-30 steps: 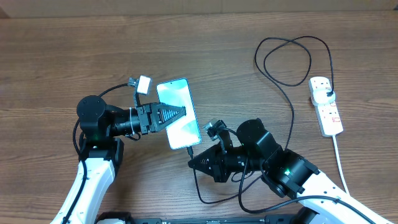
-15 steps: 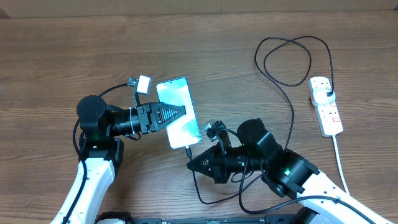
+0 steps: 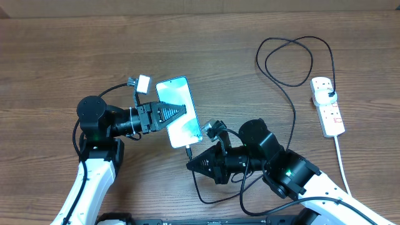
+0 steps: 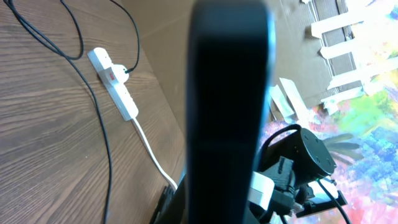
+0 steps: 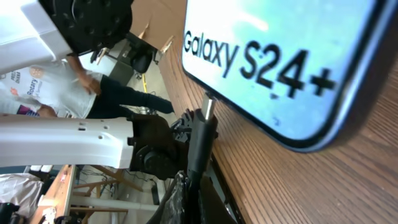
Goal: Plug charger to phone and switch on socket
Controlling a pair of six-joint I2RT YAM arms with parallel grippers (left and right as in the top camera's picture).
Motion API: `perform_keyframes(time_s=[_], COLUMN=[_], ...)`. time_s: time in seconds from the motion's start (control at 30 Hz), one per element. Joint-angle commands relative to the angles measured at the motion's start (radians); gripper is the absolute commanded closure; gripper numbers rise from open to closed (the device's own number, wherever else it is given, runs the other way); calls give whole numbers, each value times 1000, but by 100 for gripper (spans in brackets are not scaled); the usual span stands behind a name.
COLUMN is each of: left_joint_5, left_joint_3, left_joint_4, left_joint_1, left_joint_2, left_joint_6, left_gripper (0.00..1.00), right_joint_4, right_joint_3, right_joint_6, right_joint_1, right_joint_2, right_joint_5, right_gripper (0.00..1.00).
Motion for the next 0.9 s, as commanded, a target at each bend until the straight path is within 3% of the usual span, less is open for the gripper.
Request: perform_keyframes(time_s=[0.0, 0.3, 0.87], left_joint_5=[37, 59, 51], left_joint_3=[5, 5, 5], left_joint_4=[6, 6, 6], left_joint_1=[-7, -7, -7], left_joint_2=[-5, -5, -5], left_joint_6=[12, 12, 12], left_gripper=[96, 96, 96], right_joint_4=[28, -10, -45], right_joint_3=[21, 21, 21], right_joint_6=[-7, -6, 27], right_joint_1=[-3, -3, -3], right_joint_2=[-6, -5, -5], right_joint_5=[41, 91, 3], right_gripper=[95, 96, 96])
